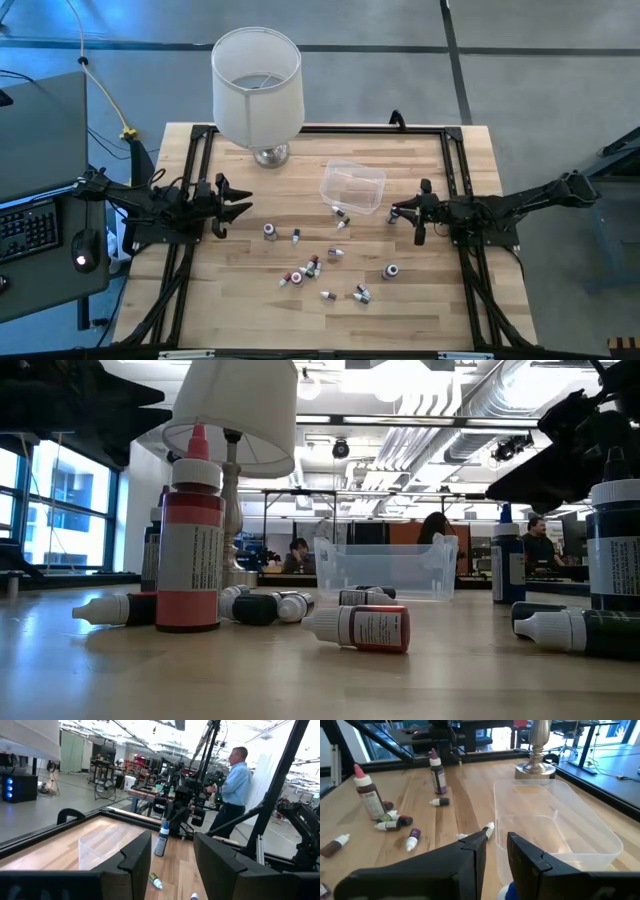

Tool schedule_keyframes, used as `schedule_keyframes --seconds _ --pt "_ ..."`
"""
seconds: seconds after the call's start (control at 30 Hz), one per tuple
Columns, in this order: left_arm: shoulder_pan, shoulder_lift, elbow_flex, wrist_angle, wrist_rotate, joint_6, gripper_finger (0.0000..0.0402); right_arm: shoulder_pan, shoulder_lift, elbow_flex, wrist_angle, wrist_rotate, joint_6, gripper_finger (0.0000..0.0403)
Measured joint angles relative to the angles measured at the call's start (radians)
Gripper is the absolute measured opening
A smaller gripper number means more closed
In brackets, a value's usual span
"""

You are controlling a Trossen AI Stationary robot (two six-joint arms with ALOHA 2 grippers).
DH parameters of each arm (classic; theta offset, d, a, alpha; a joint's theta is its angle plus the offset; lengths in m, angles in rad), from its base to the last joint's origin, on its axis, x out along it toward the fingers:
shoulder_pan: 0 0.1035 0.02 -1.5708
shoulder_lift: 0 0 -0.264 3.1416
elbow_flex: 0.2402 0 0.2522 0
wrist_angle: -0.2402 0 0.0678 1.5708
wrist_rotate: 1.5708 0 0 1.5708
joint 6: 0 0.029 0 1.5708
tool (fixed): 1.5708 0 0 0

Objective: Pick & Place food coloring
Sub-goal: Put the large blue food coloring bottle into the transparent bin

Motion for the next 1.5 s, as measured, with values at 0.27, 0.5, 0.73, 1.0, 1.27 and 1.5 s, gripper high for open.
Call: schedule_keyframes --seconds 0.27,0.5,0.73,1.0,1.27,1.5 --pt "0.000 0.000 0.000 0.000 0.000 0.000 0.0147 0.000 -0.002 0.003 -0.051 0.071 0.000 0.0071" --pt "0.000 0.000 0.000 0.000 0.001 0.000 0.0147 0.000 0.000 0.001 -0.008 0.060 -0.044 0.0071" --pt "0.000 0.000 0.000 0.000 0.003 0.000 0.0147 0.000 0.000 0.001 0.015 0.040 -0.060 0.0071" --pt "0.000 0.000 0.001 0.002 0.003 0.000 0.0147 0.000 0.000 0.001 -0.134 0.048 0.078 0.0071" --pt "0.000 0.000 0.002 0.003 0.003 0.000 0.0147 0.000 0.000 0.003 -0.150 0.014 0.097 0.0071" --pt "0.000 0.000 0.002 0.003 0.002 0.000 0.0147 0.000 0.000 0.004 -0.155 0.013 0.118 0.0038"
